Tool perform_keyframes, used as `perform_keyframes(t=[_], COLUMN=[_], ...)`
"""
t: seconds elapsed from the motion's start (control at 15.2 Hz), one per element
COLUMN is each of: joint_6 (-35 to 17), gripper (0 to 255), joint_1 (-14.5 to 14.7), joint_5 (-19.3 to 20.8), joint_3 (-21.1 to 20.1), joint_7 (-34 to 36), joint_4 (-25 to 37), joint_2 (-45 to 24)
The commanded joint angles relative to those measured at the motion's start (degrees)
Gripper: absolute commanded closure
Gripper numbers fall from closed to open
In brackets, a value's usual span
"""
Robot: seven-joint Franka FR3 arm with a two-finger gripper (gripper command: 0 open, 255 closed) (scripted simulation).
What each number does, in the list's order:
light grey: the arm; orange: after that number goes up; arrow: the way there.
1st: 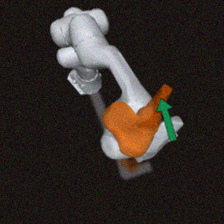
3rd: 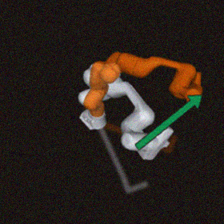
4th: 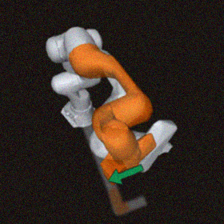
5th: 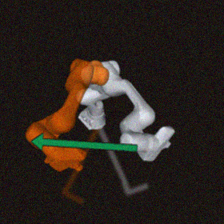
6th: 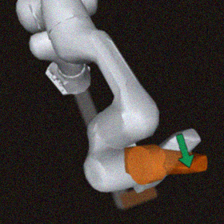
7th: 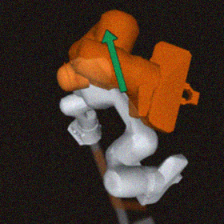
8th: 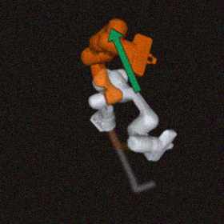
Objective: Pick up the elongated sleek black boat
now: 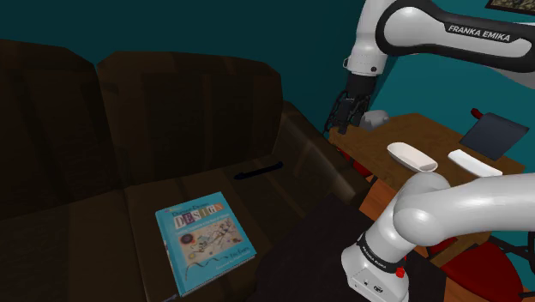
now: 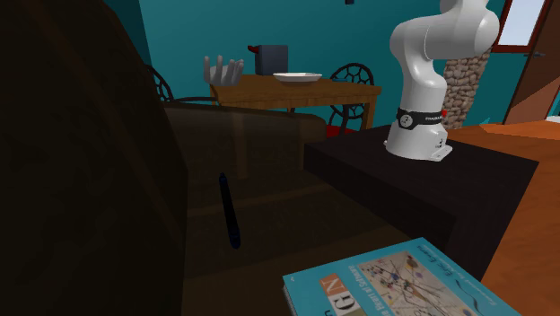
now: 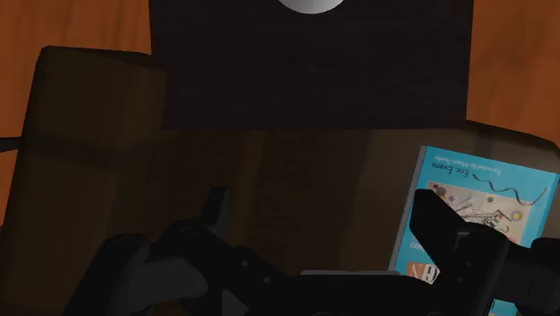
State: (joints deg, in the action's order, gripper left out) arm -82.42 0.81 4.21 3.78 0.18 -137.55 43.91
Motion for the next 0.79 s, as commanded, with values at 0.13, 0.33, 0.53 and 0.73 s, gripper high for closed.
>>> perform_keyframes(t=[0.13,0.33,0.53,0.73], joint_6=[-3.87,-10.00,-16.46,-23.17], gripper=[0,0,0,0], joint_1=[0.53,1.24,1.96,2.81], joint_5=[1.93,4.65,7.08,9.10], joint_3=[1.92,4.82,7.71,10.58], joint_7=[-4.23,-10.39,-16.36,-22.18], joint_4=[-2.31,-5.14,-7.18,-8.39], joint_2=[-1.08,-3.54,-7.02,-11.49])
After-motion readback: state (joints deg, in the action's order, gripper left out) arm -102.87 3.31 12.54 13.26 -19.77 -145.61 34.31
